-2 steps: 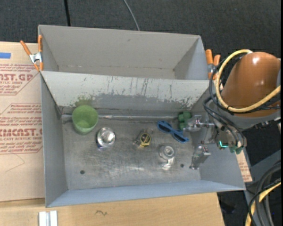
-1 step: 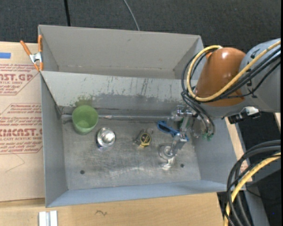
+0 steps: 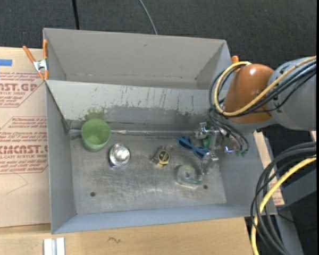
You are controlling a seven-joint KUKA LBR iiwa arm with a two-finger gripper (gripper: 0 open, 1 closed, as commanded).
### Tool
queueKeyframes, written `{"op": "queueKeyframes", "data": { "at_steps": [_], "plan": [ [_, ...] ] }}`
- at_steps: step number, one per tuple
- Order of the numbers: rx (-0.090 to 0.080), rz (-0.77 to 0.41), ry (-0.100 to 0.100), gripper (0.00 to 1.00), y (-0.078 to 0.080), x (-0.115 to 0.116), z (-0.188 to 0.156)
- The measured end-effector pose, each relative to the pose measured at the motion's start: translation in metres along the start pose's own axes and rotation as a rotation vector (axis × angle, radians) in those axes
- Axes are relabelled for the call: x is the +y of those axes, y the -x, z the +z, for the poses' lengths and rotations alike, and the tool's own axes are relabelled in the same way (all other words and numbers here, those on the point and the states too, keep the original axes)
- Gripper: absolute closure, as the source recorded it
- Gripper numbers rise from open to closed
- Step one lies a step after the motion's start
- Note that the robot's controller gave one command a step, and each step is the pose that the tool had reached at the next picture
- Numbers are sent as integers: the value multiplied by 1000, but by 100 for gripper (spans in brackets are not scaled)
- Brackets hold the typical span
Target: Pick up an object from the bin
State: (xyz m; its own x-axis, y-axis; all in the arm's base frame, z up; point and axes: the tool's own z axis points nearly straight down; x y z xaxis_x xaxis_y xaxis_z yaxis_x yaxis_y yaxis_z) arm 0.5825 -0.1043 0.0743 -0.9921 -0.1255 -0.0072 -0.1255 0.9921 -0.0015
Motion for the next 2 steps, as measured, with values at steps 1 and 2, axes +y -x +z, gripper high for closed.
{"op": "queueKeyframes", "data": {
  "at_steps": [1, 2],
  "plan": [
    [2, -1, 0, 100, 0, 1, -2],
    [-1, -264, -2, 100, -35, -45, -149]
  ]
}}
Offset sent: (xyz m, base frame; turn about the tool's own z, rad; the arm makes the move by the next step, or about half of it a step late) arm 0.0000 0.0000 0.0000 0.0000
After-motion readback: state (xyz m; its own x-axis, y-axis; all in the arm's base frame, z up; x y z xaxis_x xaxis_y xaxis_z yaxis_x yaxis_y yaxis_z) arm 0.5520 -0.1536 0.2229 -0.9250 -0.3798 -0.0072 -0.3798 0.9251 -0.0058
